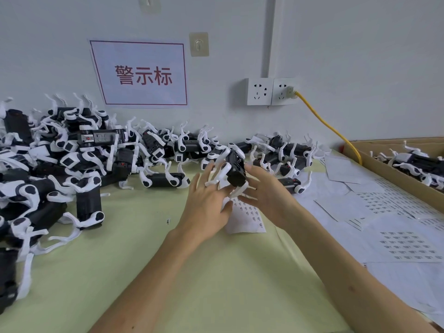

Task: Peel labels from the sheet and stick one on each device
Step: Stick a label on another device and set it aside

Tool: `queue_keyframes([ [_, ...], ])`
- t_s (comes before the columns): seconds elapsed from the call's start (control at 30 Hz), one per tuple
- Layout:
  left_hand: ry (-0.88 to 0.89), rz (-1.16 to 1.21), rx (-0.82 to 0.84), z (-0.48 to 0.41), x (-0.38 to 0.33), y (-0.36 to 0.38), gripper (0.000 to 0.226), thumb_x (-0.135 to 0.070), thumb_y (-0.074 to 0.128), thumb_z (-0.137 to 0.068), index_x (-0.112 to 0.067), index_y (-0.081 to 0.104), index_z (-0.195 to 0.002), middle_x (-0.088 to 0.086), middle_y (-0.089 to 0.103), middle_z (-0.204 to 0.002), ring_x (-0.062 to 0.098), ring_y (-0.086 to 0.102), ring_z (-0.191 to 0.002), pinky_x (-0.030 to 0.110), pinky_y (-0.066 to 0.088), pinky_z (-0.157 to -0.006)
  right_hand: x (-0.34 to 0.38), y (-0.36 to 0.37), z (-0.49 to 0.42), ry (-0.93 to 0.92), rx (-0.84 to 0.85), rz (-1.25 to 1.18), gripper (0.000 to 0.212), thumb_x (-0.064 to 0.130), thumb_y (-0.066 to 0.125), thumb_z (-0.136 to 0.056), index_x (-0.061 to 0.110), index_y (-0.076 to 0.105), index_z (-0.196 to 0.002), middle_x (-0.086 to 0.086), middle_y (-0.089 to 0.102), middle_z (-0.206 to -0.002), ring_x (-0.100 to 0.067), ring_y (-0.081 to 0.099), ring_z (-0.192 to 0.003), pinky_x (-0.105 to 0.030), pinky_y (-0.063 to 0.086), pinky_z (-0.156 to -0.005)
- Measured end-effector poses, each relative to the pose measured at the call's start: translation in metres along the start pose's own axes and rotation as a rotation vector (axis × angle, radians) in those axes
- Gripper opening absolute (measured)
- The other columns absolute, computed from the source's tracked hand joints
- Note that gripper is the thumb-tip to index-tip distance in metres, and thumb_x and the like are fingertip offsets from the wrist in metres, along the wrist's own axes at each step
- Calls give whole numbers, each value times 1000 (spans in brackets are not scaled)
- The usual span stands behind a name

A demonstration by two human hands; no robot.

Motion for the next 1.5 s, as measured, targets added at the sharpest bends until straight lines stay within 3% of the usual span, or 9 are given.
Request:
queue_keyframes([
  [0.2,47,-47,-118,-2,-11,-18,39,-16,72,-85,-29,74,-121,5,26,-169,34,16,-157,57,19,-123,-5,12,3,42,83,-68,36,49,57,-99,25,77,-116,-16,71,-124,-27,68,-107,-43,55,-101],
  [0.5,40,-73,-125,-2,-16,-19,37,-18,68,-87,-25,72,-123,8,21,-170,30,14,-158,54,21,-122,0,18,6,14,146,-209,41,44,53,-102,20,67,-131,-17,59,-143,-27,62,-118,-45,45,-107],
  [0.73,3,73,-123,-2,-10,-19,47,-17,70,-89,-24,65,-135,5,12,-172,25,18,-157,47,25,-121,13,11,6,-102,104,-380,48,28,60,-93,1,59,-132,-19,64,-107,-34,62,-107,-49,41,-109],
  [0.83,0,222,-165,-1,-6,-25,56,-11,68,-91,-25,57,-144,-1,29,-166,19,48,-137,37,38,-107,20,8,8,-151,109,-519,48,26,57,-91,0,59,-131,-20,65,-113,-33,66,-101,-44,45,-97],
  [0.93,-126,448,-123,-1,3,-22,51,-14,63,-96,-28,52,-144,-14,56,-134,5,65,-91,33,53,-82,20,1,7,-152,102,-556,59,19,52,-90,-8,49,-142,-23,59,-129,-37,67,-103,-43,48,-93],
  [1.03,-349,866,1,-2,12,-9,24,-28,51,-105,-28,68,-122,-9,74,-102,8,67,-76,29,49,-73,24,1,5,-200,100,-446,69,13,58,-72,0,55,-139,-21,61,-128,-37,67,-102,-42,57,-88],
  [1.13,-447,1105,9,-2,10,-8,37,-37,35,-111,-26,71,-111,-6,77,-99,9,68,-78,25,49,-70,21,10,6,-213,117,-149,65,9,55,-68,9,61,-133,-17,65,-127,-39,65,-106,-41,54,-88],
  [1.3,-515,1180,11,-3,10,-4,48,-43,30,-112,-17,69,-122,14,75,-113,33,72,-101,47,56,-90,12,23,11,-240,120,224,53,29,66,-82,30,60,-135,-5,65,-126,-20,67,-107,-42,53,-91],
  [1.5,-464,1132,5,-2,5,-1,38,-40,35,-111,-21,65,-122,10,76,-108,28,73,-98,39,58,-83,15,12,10,-259,-1,275,30,34,68,-93,28,66,-122,-6,68,-122,-10,69,-89,-21,52,-64],
])
Point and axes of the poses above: each hand's wrist, its own z-axis away from the middle knuckle, its own y-axis out of the palm, x = y × z, the point moved 6 cm from there along -z, towards the middle knuckle
